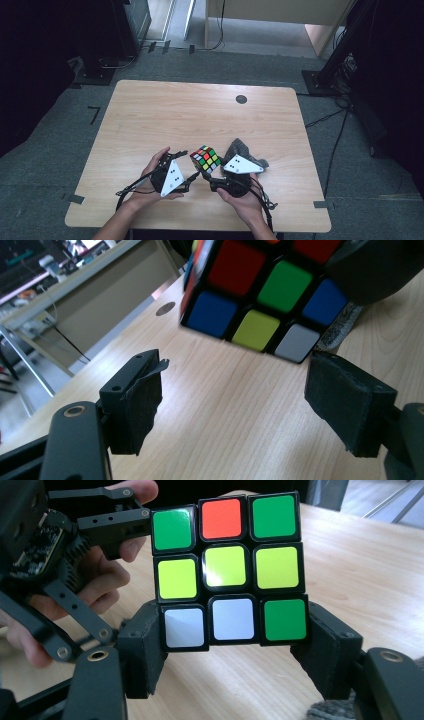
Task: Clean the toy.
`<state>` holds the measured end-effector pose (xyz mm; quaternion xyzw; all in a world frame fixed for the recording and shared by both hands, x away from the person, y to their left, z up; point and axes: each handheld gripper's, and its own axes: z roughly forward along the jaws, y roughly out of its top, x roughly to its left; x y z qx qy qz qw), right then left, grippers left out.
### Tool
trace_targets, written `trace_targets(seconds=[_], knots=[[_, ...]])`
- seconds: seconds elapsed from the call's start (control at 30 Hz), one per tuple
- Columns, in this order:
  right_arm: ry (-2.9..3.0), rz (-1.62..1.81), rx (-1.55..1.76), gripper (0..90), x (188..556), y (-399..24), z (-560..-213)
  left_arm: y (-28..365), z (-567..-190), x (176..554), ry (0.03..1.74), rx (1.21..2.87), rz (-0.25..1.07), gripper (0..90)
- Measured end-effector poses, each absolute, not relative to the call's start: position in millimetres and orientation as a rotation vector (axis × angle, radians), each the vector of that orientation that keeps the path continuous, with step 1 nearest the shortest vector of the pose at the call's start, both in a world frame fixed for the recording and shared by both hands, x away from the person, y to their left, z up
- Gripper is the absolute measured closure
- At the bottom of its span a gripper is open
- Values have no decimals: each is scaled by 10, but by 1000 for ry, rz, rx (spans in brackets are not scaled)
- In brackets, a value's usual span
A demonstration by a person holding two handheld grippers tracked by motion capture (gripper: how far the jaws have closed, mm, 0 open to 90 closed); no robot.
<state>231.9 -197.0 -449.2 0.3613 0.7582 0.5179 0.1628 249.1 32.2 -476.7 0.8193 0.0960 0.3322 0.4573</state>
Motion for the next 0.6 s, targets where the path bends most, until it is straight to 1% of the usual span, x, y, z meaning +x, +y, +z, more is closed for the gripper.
trace_targets(seconds=[0.23, 0.33, 0.4, 0.47, 0.6], knots=[[2221, 1478, 1051, 345, 2332, -1918, -4524, 260, -4778, 2430, 183, 2015, 862, 232], [2244, 1493, 1066, 345, 2342, -1918, -4530, 254, -4791, 2416, 159, 2015, 900, 261], [2247, 1495, 1076, 345, 2345, -1915, -4532, 247, -4799, 2403, 141, 2015, 912, 301], [2248, 1500, 1083, 345, 2351, -1920, -4532, 244, -4805, 2393, 131, 2012, 933, 310], [2254, 1549, 1136, 341, 2379, -1954, -4542, 245, -4800, 2386, 133, 2005, 935, 325]])
